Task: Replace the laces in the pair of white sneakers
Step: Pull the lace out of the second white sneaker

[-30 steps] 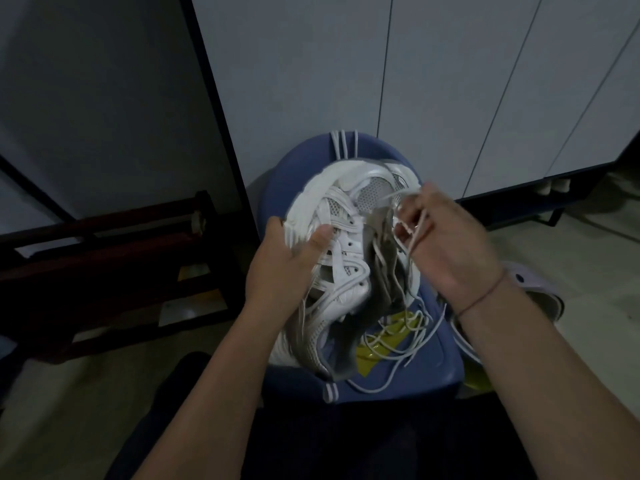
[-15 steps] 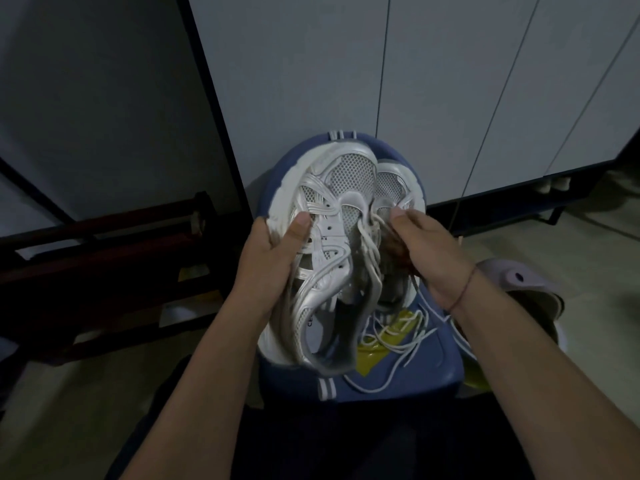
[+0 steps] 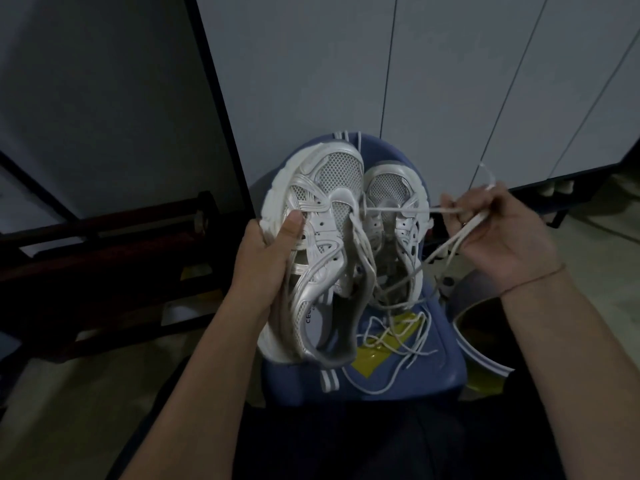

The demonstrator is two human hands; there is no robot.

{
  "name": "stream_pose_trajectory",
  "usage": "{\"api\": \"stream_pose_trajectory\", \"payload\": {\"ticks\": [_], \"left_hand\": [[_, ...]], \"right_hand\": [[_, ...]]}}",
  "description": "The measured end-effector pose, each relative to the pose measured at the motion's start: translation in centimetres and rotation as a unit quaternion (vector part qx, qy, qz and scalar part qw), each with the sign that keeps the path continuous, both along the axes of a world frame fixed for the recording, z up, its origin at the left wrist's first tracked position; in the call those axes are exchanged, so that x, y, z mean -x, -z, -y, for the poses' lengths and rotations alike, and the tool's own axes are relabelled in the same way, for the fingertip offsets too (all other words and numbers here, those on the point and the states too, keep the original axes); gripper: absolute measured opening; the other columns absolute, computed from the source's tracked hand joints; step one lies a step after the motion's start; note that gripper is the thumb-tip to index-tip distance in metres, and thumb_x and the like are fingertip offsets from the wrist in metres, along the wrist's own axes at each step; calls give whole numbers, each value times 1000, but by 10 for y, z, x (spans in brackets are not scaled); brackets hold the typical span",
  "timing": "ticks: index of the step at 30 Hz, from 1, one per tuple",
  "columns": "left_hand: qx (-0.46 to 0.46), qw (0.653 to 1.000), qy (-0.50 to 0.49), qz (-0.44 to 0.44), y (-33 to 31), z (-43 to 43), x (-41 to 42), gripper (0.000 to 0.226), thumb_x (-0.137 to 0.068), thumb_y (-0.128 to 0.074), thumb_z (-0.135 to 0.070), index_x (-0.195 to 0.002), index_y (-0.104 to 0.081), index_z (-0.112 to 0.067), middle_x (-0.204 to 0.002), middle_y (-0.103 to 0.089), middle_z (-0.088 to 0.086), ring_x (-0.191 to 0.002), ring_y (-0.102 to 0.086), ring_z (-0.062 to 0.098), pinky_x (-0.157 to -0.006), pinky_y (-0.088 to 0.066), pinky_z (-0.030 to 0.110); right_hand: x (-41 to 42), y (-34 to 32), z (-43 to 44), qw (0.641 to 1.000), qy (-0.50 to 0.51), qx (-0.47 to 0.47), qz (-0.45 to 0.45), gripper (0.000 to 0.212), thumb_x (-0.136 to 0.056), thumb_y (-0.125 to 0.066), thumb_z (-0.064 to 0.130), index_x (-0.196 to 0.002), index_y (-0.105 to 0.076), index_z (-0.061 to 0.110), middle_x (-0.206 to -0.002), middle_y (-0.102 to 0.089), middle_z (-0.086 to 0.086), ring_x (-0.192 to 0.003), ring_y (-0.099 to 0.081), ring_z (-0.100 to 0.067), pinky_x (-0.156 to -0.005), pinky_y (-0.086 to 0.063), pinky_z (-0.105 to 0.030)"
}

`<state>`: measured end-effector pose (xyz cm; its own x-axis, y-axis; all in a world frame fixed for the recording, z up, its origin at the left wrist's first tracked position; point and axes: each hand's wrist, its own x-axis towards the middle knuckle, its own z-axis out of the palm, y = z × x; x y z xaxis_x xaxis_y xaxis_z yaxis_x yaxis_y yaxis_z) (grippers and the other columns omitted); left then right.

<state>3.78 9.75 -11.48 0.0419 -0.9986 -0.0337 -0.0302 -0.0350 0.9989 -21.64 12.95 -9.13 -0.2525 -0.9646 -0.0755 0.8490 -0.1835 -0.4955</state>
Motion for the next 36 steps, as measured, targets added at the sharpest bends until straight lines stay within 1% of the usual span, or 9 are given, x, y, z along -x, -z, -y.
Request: {"api": "stream_pose_trajectory", "payload": {"ticks": [4, 9, 12, 18, 21, 24, 29, 34, 36], "left_hand": [[9, 1000, 21, -2, -2, -5, 7, 40, -85, -66, -49, -112, -59, -20, -109, -71, -1, -99, -70, 16, -87, -57, 36], [18, 1000, 25, 5, -4, -7, 9, 45, -81, -67, -52, -113, -59, -20, -111, -70, -1, -100, -69, 14, -92, -55, 39], [15, 1000, 23, 10, -4, -7, 7, 49, -77, -67, -56, -111, -59, -21, -110, -71, -1, -100, -69, 15, -92, -55, 43], [3, 1000, 0, 0, -3, -1, 0, 47, -83, -67, -53, -110, -60, -15, -106, -72, 4, -96, -71, 19, -89, -57, 43], [4, 1000, -15, -12, -1, 1, -2, 48, -84, -67, -52, -111, -60, -13, -106, -72, 5, -96, -71, 20, -87, -57, 41], [5, 1000, -7, -16, 0, 0, 1, 55, -78, -69, -58, -111, -60, -14, -107, -72, 4, -97, -71, 20, -90, -57, 44], [8, 999, 14, -31, -2, -4, 8, 42, -84, -67, -47, -112, -59, -17, -105, -72, 0, -91, -72, 12, -76, -59, 28], [20, 1000, 14, -3, 0, -6, 9, 35, -85, -67, -44, -107, -59, -18, -104, -71, -1, -93, -70, 13, -74, -57, 26], [20, 1000, 11, -5, 0, -5, 8, 32, -85, -68, -44, -104, -58, -20, -104, -71, -2, -94, -70, 13, -75, -57, 27]], "right_hand": [[-33, 10, -1, 946, -61, -87, -307, 31, -98, -43, 22, -67, -40, 16, -45, -36, 5, -34, -24, -5, -34, -21, -12], [-57, 11, -7, 813, -41, -95, -573, 28, -93, -54, 36, -76, -63, 16, -59, -56, 6, -53, -50, -5, -53, -42, -21], [-53, 11, -6, 827, -42, -65, -557, 28, -95, -54, 29, -69, -59, 18, -54, -46, 5, -43, -38, -2, -46, -35, -19], [-14, 1, 2, 993, 5, -26, -119, 35, -92, -47, 14, -58, -47, 17, -58, -49, 2, -57, -47, -9, -56, -42, -19], [5, -2, 0, 1000, 24, -11, -12, 54, -98, -38, 34, -49, -52, 16, -68, -65, 0, -74, -68, -16, -77, -57, -34], [-5, 0, 0, 1000, 5, -13, 11, 52, -102, -33, 29, -53, -47, 15, -52, -55, 0, -51, -60, -13, -62, -60, -34], [-39, 8, 0, 948, -86, -69, -299, 36, -101, -37, 29, -67, -37, 18, -46, -31, 6, -33, -22, -3, -32, -18, -13], [-55, 10, -6, 800, -39, -96, -591, 35, -93, -55, 35, -75, -61, 6, -52, -48, 4, -45, -44, -5, -44, -37, -16], [-53, 10, -5, 810, -31, -91, -578, 34, -94, -55, 31, -69, -55, 8, -50, -40, 2, -41, -35, -7, -40, -31, -18]]}}
